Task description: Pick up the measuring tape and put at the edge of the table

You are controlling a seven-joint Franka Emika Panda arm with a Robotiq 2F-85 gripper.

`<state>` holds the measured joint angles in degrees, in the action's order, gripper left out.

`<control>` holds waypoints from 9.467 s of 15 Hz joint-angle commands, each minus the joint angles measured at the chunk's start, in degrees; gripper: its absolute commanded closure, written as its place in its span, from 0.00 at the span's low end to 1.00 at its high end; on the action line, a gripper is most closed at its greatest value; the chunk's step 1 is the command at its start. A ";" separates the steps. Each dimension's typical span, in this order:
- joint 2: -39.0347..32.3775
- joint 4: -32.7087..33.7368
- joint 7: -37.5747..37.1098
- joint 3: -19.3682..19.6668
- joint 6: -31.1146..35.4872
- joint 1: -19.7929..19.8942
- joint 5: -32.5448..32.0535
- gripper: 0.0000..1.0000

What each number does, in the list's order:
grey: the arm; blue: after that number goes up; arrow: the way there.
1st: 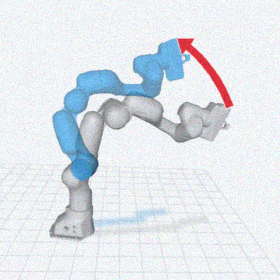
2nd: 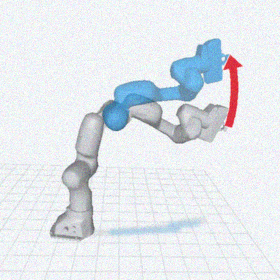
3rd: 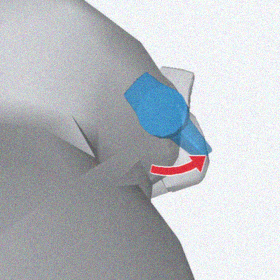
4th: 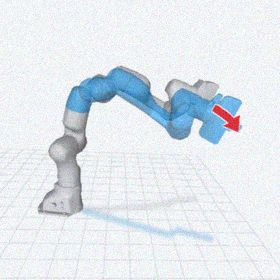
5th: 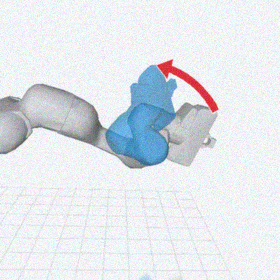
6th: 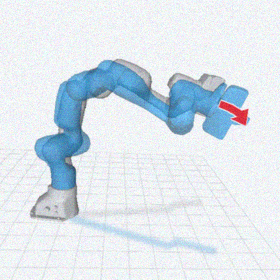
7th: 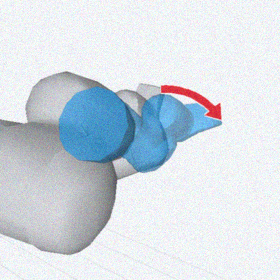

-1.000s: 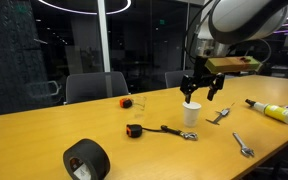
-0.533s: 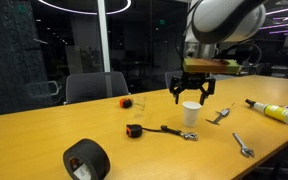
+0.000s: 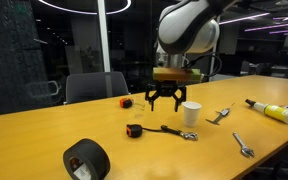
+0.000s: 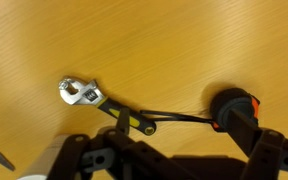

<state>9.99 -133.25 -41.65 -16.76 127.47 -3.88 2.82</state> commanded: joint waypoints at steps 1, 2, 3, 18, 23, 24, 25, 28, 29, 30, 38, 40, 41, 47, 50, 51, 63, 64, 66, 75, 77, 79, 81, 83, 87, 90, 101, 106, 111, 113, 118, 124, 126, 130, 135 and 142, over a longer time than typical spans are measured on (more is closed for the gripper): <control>-7.60 7.34 -3.73 0.33 -0.88 -2.57 -0.39 0.00; -8.79 8.25 -2.76 0.27 -0.08 -3.43 -1.60 0.00; -9.98 9.13 0.92 0.21 0.57 -4.56 -2.81 0.00; -17.83 9.96 46.61 2.37 7.77 -7.99 -3.13 0.00; -25.87 12.92 67.83 2.09 11.46 -4.59 1.45 0.00; -27.23 13.63 72.05 1.71 11.24 -3.63 2.16 0.00; -28.58 14.48 76.30 1.28 10.62 -2.59 2.79 0.00; -31.91 17.67 84.28 0.80 8.29 -0.64 2.20 0.00; -32.62 18.80 86.04 0.89 7.51 -0.34 1.69 0.00; -33.20 19.86 87.56 0.96 6.72 -0.12 1.45 0.00; -34.64 26.34 91.61 1.77 0.29 -0.95 0.24 0.00; -34.56 27.04 91.48 1.80 -0.68 -1.32 0.15 0.00; -34.54 27.29 91.43 1.69 -1.02 -1.42 0.44 0.00; -35.06 28.12 91.18 0.86 -1.98 -2.35 1.55 0.00; -35.39 27.80 91.32 0.50 -1.46 -2.53 2.02 0.25; -35.48 27.70 91.43 0.35 -1.42 -2.48 2.34 0.27; -33.85 30.32 82.80 0.62 -3.62 -3.66 2.57 0.45; -33.59 31.06 81.10 0.56 -3.70 -3.98 2.56 0.45; -33.32 32.41 78.06 0.31 -3.70 -4.62 2.61 0.45; -31.21 37.17 61.43 -1.27 -4.40 -11.04 1.13 0.45; -30.08 37.53 57.79 -1.49 -4.80 -13.07 0.22 0.45; -28.65 37.59 54.40 -1.57 -5.48 -15.03 -0.99 0.45; -26.97 37.51 51.58 -1.79 -6.61 -16.78 -2.08 0.45; -24.99 36.77 49.43 -2.15 -7.96 -18.28 -3.33 0.45; -20.60 34.92 46.99 -3.51 -13.17 -19.98 -3.54 0.45; -17.23 32.83 45.93 -4.26 -17.00 -20.46 -3.48 0.45; -4.20 14.07 27.47 -4.69 -24.47 -19.31 0.49 0.45; -2.41 11.29 22.23 -5.00 -25.82 -19.50 9.44 0.45; -0.30 10.72 22.83 -5.67 -22.13 -19.85 18.70 0.45; 0.14 9.64 22.22 -6.48 -16.93 -20.08 21.14 0.45; -2.93 6.49 20.07 -10.12 -4.18 -21.25 20.48 0.45; -7.40 4.08 14.02 -12.94 0.21 -22.77 15.37 0.45; -8.72 4.11 12.80 -13.10 0.37 -23.28 13.78 0.45; -10.64 4.44 12.04 -12.78 0.02 -23.89 11.99 0.45; -12.99 4.77 12.48 -12.59 -0.36 -24.33 11.40 0.45; -16.03 5.61 13.95 -11.69 -1.70 -24.23 9.87 0.03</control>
<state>-4.78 -129.43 -27.85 -29.44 126.51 -27.44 13.72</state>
